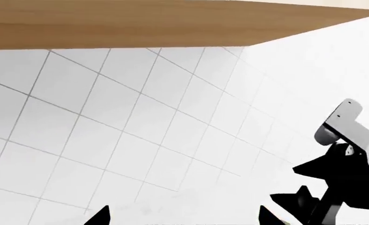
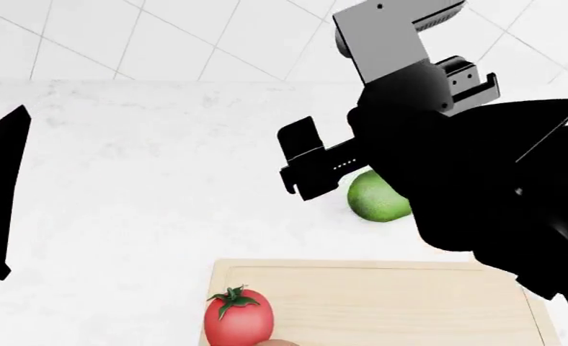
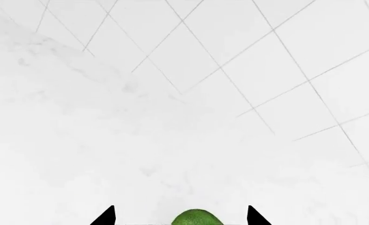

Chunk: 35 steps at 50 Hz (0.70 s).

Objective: Place the avocado, onion, tomato and bell pepper on the cutting board.

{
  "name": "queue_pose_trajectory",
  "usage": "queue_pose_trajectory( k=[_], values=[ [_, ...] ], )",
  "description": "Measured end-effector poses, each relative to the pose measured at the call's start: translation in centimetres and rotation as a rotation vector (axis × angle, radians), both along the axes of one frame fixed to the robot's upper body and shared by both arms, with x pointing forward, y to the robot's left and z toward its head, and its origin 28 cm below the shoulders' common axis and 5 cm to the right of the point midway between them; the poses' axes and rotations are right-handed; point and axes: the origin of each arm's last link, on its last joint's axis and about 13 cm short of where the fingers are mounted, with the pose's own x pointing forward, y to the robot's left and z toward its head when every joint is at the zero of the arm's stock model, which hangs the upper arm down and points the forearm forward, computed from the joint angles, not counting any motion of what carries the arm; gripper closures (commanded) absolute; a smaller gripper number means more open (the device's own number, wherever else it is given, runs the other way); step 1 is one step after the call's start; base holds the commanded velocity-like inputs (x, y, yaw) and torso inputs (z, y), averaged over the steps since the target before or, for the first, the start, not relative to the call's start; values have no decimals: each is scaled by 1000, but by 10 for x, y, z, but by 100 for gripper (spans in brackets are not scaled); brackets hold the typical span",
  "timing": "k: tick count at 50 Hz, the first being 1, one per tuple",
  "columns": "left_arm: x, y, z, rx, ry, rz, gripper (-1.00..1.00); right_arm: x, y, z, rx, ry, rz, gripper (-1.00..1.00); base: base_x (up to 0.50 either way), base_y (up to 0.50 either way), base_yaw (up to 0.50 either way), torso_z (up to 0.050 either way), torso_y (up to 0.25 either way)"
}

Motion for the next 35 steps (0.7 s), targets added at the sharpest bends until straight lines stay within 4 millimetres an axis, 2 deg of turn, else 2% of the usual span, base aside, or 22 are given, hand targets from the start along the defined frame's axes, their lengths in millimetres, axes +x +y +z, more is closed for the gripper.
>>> queue_pose_trajectory(
  k=[16,35],
  values=[
    [-4,2,-3,-6,17,13,-100,33,-1,-23,-30,48,-63,-100,0,0,0,0,0],
    [-7,2,-5,-6,28,14,-100,51,0,-49,-43,99,-99,-100,0,0,0,0,0]
  ],
)
